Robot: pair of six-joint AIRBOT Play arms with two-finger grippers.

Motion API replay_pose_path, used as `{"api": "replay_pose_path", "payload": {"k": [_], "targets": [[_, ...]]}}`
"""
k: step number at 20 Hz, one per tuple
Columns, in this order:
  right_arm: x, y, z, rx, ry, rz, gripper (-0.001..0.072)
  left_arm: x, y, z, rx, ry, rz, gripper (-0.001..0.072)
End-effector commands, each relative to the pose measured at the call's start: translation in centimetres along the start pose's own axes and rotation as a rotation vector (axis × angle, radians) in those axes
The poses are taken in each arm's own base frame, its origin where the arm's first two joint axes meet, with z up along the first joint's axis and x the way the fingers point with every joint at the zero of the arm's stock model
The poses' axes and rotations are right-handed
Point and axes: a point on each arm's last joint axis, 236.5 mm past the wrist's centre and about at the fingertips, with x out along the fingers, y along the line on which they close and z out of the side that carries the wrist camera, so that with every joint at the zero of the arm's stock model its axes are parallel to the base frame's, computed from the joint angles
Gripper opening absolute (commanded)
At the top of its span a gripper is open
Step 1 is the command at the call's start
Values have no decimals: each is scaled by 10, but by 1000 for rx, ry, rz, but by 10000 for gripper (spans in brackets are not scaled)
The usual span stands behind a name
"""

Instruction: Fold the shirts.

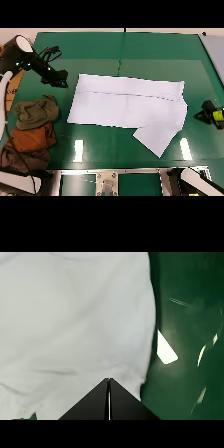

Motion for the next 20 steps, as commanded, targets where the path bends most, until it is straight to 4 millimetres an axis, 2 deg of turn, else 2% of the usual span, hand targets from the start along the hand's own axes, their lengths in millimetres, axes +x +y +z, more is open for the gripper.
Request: {"api": "replay_pose_path", "payload": {"k": [1,2,3,5,6,7,8,10,12,14,16,18,19,20], "targets": [[26,-36,-67,117,70,-63,93,0,-5,-55,-18,-37,15,24],[37,-40,-83,150,107,-64,307,4,-3,-74,-32,-61,24,25],[47,-41,-95,171,139,-52,427,9,-1,-88,-44,-96,34,25],[65,-38,-116,218,194,-10,434,16,3,-109,-82,-140,44,28],[72,-35,-125,237,215,15,433,21,5,-119,-118,-146,45,66],[77,-31,-131,239,227,42,433,27,6,-127,-130,-144,43,372],[83,-29,-136,252,232,60,432,33,9,-132,-148,-137,45,596],[91,-22,-130,266,194,112,426,47,13,-137,-203,-140,33,622],[94,-4,-117,285,145,204,295,60,9,-136,-259,-172,-14,622],[95,10,-105,296,113,272,285,74,4,-137,-335,-202,-77,622],[97,13,-100,289,100,293,189,88,0,-141,-385,-217,-125,621],[99,12,-96,297,90,295,163,102,-5,-141,-395,-248,-129,620],[100,12,-95,299,91,297,176,111,-13,-138,-385,-264,-131,607],[100,12,-96,301,94,296,223,118,-21,-134,-376,-278,-134,602]]}}
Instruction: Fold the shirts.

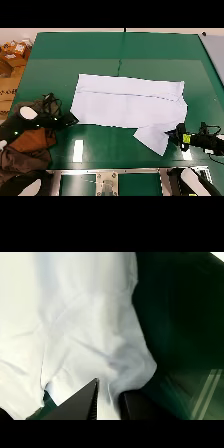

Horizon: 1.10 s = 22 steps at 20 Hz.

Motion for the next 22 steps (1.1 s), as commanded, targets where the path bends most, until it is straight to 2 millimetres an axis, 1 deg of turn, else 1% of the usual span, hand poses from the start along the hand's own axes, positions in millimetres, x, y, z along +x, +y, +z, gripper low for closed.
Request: {"api": "replay_pose_path", "payload": {"k": [1,2,4,6,7,8,9,10,11,13,14,15,17,19,20,21,22], "targets": [[3,5,6,7,-17,29,224,30,-16,5,-35,-91,-32,602],[3,5,6,-8,-17,30,224,39,-19,8,-58,-112,-38,602],[3,5,5,-11,-13,30,224,52,-16,15,-100,-138,-26,602],[3,6,2,-17,-2,31,233,55,-13,25,-104,-162,-15,601],[4,6,-1,-27,11,29,237,54,-15,29,-101,-175,-18,528],[5,7,-5,-36,25,28,236,52,-18,33,-77,-180,-20,318],[6,8,-9,-52,39,24,226,51,-23,33,-41,-173,-24,158],[7,9,-11,-82,45,22,131,49,-27,32,-21,-153,-34,51],[6,12,-12,-117,52,26,15,48,-33,29,14,-125,-43,26],[-6,18,-8,-184,65,4,14,43,-40,17,102,-40,-33,25],[-15,18,-4,-208,69,-36,14,40,-39,9,140,15,-10,26],[-25,15,1,-219,70,-89,13,34,-33,1,179,80,37,25],[-47,2,11,-236,48,-216,13,19,-13,-14,255,199,152,26],[-66,-20,16,-223,18,-349,13,6,4,-23,291,276,238,26],[-72,-28,18,-216,0,-391,13,3,6,-28,296,305,246,26],[-76,-30,19,-216,-15,-409,13,2,6,-31,294,320,248,26],[-78,-27,18,-220,-26,-401,13,1,6,-32,305,326,246,26]]}}
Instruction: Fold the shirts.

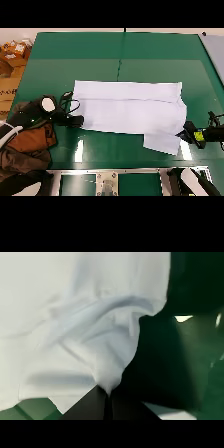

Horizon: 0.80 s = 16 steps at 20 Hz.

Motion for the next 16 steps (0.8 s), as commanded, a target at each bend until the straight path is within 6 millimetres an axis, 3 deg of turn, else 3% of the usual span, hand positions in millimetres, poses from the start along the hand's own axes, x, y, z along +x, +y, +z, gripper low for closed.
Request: {"api": "replay_pose_path", "payload": {"k": [1,3,7,9,12,16], "targets": [[-19,-17,3,12,-41,-101,13,-10,14,-16,59,94,73,26],[-33,5,14,-2,-84,-38,13,-23,5,0,94,60,64,26],[-68,71,43,-90,-202,180,13,-55,-18,50,179,-88,46,25],[-77,95,59,-97,-229,275,13,-64,-26,76,202,-152,42,25],[-72,127,88,-119,-242,362,14,-62,-33,116,215,-203,39,26],[-37,159,141,-165,-267,362,14,-32,-30,166,209,-214,45,26]]}}
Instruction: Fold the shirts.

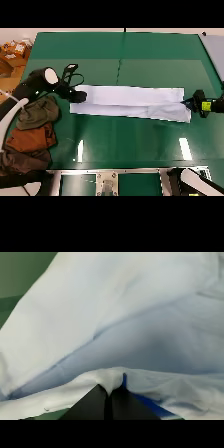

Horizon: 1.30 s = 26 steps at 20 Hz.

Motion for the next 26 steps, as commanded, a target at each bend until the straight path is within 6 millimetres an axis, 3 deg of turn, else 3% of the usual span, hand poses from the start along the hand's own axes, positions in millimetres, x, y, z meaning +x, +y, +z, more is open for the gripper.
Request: {"api": "replay_pose_path", "payload": {"k": [1,4,5,6,7,9,11,12,14,16,18,20,23,26], "targets": [[46,13,47,-33,-45,27,14,29,8,46,0,-52,5,25],[91,9,71,-52,10,11,14,50,12,77,-4,-83,2,28],[103,8,79,-88,17,8,15,53,13,89,-13,-115,4,80],[112,8,89,-120,19,9,60,51,14,101,-11,-160,9,412],[114,9,100,-132,16,12,187,46,16,114,-19,-212,16,681],[97,8,122,-151,7,16,428,21,28,139,-46,-275,34,655],[63,-13,139,-210,10,-41,457,-10,49,158,-77,-318,48,655],[46,-32,142,-225,30,-85,550,-26,61,164,-112,-332,53,655],[22,-67,140,-245,72,-122,567,-47,79,163,-157,-313,55,655],[13,-95,130,-225,123,-109,615,-53,83,153,-173,-265,46,654],[24,-114,121,-224,170,-86,615,-50,79,146,-180,-233,35,655],[44,-121,110,-212,214,-38,615,-50,72,147,-179,-237,16,654],[77,-92,89,-214,292,131,615,-49,64,148,-187,-238,-12,654],[95,-68,66,-308,371,204,615,-49,64,148,-188,-236,-15,654]]}}
